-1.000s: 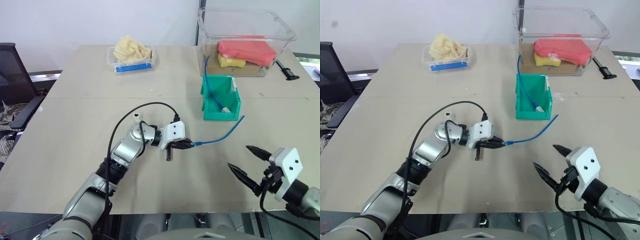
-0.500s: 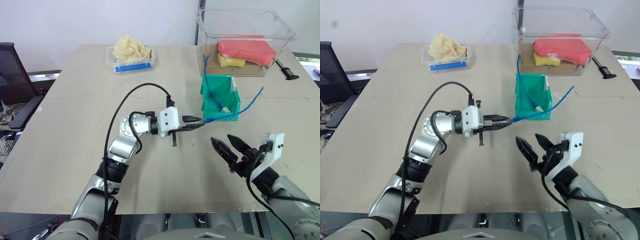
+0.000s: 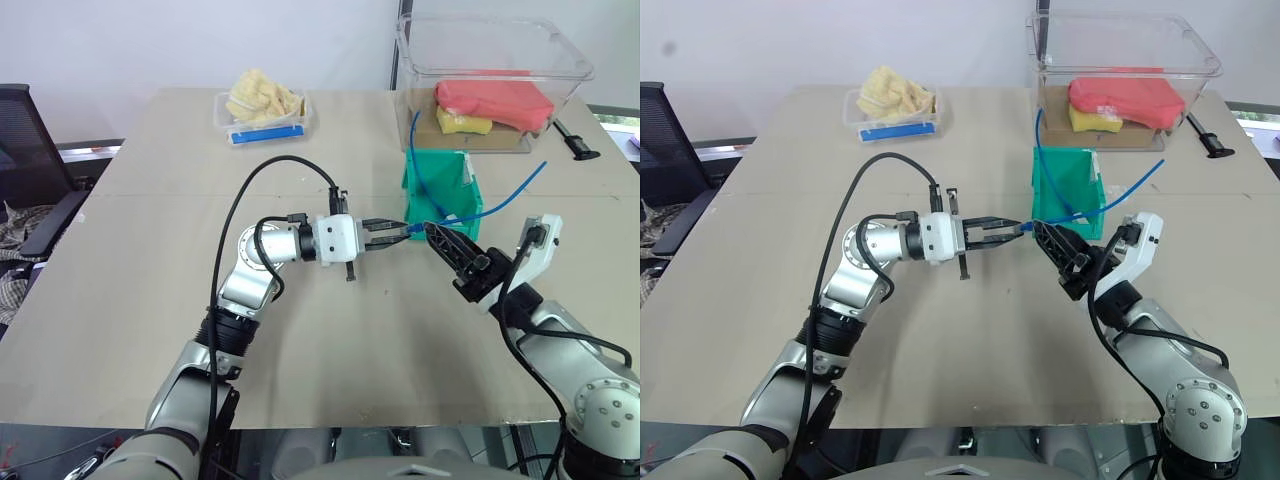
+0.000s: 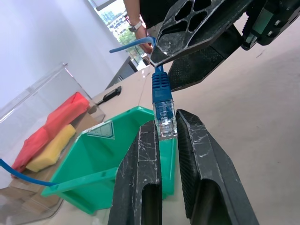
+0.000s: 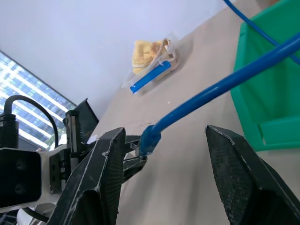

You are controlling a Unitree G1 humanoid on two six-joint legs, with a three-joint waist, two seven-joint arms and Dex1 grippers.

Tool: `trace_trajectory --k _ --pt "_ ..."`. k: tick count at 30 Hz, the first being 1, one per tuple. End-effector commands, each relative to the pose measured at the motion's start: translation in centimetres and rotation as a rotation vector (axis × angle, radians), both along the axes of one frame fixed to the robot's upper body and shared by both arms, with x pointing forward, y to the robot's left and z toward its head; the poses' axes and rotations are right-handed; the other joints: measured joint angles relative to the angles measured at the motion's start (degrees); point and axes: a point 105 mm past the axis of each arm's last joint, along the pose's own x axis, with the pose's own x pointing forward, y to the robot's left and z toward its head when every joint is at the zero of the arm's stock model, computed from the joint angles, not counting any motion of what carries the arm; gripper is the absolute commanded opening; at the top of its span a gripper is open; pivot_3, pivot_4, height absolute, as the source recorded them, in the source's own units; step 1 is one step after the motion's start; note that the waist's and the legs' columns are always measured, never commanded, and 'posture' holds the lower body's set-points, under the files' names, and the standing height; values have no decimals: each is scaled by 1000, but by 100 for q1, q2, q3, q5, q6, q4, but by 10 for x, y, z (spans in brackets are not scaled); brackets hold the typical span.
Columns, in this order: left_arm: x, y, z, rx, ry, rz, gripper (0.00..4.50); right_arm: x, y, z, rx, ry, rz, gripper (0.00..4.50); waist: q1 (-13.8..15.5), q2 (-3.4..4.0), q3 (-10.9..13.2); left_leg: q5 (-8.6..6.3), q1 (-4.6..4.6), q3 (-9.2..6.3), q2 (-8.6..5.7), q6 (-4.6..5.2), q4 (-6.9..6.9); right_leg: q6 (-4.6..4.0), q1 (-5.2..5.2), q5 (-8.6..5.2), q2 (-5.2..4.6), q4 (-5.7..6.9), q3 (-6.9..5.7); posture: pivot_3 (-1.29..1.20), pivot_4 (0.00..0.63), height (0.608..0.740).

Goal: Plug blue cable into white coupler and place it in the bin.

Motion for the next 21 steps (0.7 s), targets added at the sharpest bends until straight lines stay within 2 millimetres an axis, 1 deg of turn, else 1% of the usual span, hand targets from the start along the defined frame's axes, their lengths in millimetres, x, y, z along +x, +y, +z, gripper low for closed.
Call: trace_trajectory --k 1,8,11,13,14,15,18,21 --pt "-4 -3 13 -33 -54 -11 0 -3 6 10 14 -33 43 2601 -2 0 0 0 0 -1 0 0 0 0 0 0 1 1 0 0 150 740" --pt "-7 -4 13 -35 -52 -17 0 3 11 13 21 -38 66 2601 -1 0 0 0 0 0 1 0 0 0 0 0 1 1 1 0 150 740" --pt "-9 -4 13 -34 -51 -20 0 3 13 12 18 -34 73 1729 2 0 0 0 0 -1 1 0 0 1 0 0 1 0 0 0 150 740" --pt "-13 -5 14 -36 -52 -25 0 3 14 12 16 -29 77 627 2 0 0 0 -1 -1 1 0 0 1 0 1 1 0 1 0 150 740" --pt "-15 -5 15 -37 -52 -27 0 3 14 11 15 -28 79 248 1 0 0 0 -1 -1 1 0 0 1 0 0 1 0 1 0 150 740" --pt "-16 -6 16 -39 -52 -29 0 3 14 11 14 -27 81 47 -5 0 0 0 -1 0 1 0 0 1 0 0 1 0 1 0 150 740" --pt "-23 -6 18 -43 -47 -34 0 3 15 11 11 -24 86 47 -10 0 0 0 0 -2 2 0 0 1 0 1 1 0 1 0 150 740" --pt "-31 0 19 -59 13 -41 0 2 15 12 10 -23 90 47 -19 0 0 0 0 -3 5 0 -1 1 0 1 3 1 3 0 150 740"
